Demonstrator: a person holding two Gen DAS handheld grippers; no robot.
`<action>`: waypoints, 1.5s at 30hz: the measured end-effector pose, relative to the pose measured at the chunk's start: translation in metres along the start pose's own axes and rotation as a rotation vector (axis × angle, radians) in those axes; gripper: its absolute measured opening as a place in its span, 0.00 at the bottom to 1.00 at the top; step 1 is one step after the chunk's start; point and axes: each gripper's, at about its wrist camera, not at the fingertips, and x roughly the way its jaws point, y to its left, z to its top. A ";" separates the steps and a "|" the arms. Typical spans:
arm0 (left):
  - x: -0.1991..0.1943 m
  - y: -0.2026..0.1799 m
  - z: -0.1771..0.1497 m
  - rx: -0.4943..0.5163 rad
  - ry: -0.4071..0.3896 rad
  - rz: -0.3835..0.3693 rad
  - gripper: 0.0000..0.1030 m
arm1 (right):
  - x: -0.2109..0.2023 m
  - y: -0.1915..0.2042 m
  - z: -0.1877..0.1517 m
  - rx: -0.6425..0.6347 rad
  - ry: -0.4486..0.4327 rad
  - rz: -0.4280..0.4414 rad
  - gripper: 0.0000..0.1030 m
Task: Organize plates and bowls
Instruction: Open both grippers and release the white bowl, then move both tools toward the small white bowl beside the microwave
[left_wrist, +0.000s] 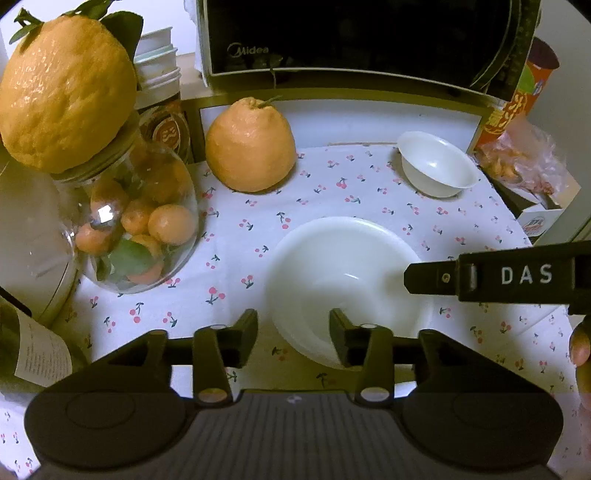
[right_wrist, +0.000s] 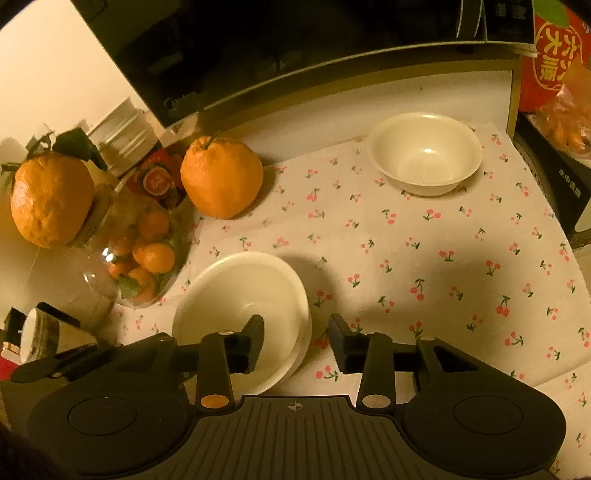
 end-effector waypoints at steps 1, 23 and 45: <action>0.000 -0.001 0.000 0.000 -0.001 -0.002 0.43 | -0.001 -0.001 0.001 0.003 -0.003 0.001 0.42; -0.008 -0.016 0.015 -0.034 -0.053 -0.048 0.82 | -0.026 -0.050 0.025 0.131 -0.092 0.026 0.72; 0.032 -0.036 0.068 -0.036 -0.161 -0.052 0.91 | 0.010 -0.125 0.049 0.303 -0.164 0.051 0.76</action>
